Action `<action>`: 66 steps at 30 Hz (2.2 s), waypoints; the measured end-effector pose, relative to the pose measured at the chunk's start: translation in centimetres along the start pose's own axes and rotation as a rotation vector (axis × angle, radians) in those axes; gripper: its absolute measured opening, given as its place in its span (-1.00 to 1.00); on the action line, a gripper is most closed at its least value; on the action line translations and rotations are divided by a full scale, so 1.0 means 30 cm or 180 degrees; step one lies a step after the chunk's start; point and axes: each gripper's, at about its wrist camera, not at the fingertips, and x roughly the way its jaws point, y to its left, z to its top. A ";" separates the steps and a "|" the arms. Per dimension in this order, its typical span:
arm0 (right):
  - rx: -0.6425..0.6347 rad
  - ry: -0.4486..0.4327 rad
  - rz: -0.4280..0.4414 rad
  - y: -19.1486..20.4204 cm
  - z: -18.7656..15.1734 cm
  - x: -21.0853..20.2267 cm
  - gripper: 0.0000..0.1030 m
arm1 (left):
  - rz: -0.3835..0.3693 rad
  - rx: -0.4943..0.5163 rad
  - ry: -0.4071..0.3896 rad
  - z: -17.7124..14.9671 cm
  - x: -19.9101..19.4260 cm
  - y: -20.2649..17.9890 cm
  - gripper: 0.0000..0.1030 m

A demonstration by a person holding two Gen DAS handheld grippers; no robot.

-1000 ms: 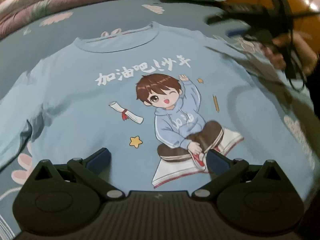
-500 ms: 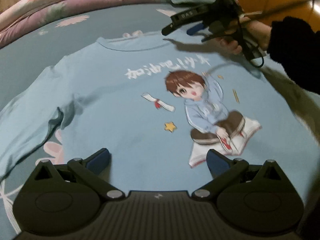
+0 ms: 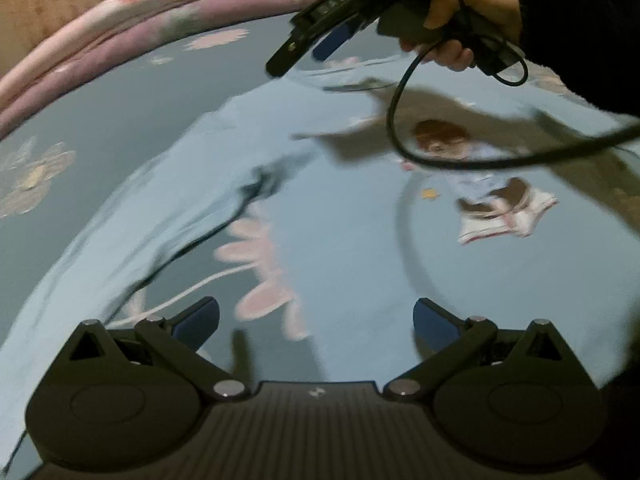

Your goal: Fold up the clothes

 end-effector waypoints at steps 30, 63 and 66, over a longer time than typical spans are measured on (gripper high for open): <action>0.0142 0.0313 -0.1044 0.064 -0.366 -0.284 1.00 | 0.0624 -0.0780 -0.0228 -0.030 0.027 0.429 0.99; 0.0538 0.0430 -0.1238 0.131 -0.506 -0.267 1.00 | 0.0973 -0.2275 -0.0014 -0.213 0.042 0.742 0.99; 0.0503 0.0435 -0.1236 0.132 -0.510 -0.266 1.00 | 0.1282 -0.2277 0.0101 -0.210 0.028 0.733 0.99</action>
